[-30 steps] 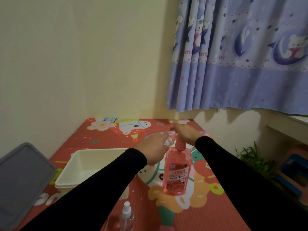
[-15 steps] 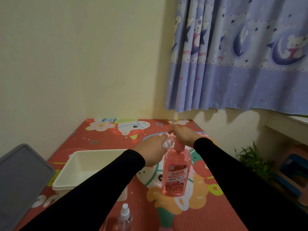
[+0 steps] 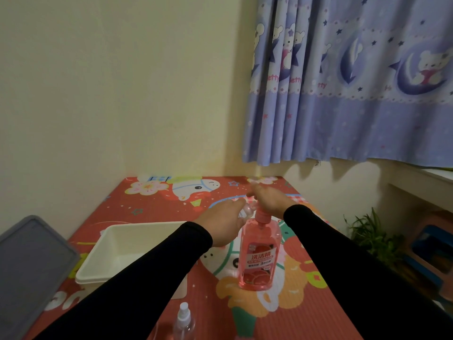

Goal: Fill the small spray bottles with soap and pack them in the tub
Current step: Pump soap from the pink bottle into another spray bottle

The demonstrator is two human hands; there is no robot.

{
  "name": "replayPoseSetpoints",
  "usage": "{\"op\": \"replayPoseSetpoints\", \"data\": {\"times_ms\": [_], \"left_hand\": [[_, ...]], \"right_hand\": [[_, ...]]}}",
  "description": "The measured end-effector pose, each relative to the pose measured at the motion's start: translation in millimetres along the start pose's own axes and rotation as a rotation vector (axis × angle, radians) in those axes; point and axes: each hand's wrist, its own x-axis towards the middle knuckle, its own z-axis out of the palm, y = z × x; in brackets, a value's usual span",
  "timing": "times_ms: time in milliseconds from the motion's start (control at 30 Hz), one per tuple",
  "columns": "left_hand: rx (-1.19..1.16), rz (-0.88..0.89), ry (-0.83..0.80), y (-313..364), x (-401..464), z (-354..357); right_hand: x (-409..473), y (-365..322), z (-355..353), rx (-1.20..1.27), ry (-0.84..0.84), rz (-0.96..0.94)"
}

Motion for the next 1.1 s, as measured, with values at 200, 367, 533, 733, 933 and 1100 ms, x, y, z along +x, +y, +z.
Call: {"op": "replayPoseSetpoints", "data": {"times_ms": [200,367,533,733,933,1100], "left_hand": [[-0.003,0.007,0.052,0,5,-5],[-0.012,0.006,0.026,-1,0,4],[-0.022,0.006,0.012,0,-1,0],[0.008,0.01,0.047,2,4,-7],[0.009,0.007,0.021,0,0,4],[0.02,0.004,0.021,1,2,-2]], "right_hand": [[11,-1,-8,0.094,-0.003,-0.034],[7,8,3,0.043,0.003,-0.018],[2,5,1,0.036,-0.004,-0.021],[12,2,-6,0.158,0.031,-0.021],[13,14,6,0.089,-0.007,-0.002],[12,8,1,0.1,0.015,0.012]]}}
